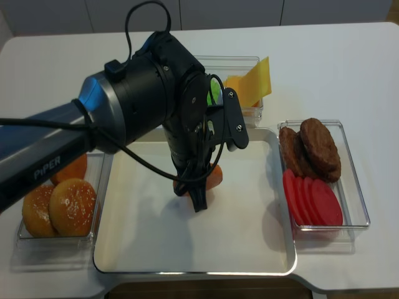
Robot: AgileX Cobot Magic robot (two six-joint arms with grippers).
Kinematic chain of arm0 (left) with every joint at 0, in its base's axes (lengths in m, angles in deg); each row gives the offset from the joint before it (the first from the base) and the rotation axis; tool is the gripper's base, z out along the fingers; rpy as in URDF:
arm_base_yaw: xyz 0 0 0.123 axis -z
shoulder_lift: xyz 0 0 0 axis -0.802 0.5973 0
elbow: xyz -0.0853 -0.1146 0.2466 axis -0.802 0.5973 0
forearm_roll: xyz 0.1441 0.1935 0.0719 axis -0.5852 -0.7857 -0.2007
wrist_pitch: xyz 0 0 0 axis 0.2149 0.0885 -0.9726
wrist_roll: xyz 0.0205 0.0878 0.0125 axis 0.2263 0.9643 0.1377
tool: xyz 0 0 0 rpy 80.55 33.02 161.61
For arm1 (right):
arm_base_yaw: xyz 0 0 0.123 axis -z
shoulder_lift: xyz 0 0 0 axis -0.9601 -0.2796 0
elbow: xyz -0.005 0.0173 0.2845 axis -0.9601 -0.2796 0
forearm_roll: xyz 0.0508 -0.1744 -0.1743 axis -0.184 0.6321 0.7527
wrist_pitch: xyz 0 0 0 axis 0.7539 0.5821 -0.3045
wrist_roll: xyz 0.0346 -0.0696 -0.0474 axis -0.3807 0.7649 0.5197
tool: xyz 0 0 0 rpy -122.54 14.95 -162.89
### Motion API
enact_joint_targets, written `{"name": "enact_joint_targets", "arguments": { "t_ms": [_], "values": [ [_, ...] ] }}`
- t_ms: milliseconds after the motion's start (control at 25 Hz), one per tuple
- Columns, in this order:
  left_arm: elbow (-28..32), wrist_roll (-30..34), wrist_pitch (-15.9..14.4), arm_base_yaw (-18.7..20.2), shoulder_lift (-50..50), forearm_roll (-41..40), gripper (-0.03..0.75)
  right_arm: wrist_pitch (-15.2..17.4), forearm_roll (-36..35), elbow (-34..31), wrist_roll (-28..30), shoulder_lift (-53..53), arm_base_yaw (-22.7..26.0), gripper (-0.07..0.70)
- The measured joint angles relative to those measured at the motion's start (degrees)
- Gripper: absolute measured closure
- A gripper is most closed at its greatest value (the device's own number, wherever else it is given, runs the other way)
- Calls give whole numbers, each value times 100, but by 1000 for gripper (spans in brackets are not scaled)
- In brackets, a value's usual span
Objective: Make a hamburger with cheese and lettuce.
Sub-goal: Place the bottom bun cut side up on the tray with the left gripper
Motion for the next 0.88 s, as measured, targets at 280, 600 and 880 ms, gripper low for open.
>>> {"name": "enact_joint_targets", "arguments": {
  "t_ms": [280, 600, 880],
  "values": [
    [0, 0, -99, 0, 0, 172, 547, 0, 0, 0, 0, 0, 0, 157],
    [0, 0, -186, 0, 0, 333, 413, 0, 0, 0, 0, 0, 0, 157],
    [0, 0, -232, 0, 0, 413, 392, 0, 0, 0, 0, 0, 0, 157]
  ]
}}
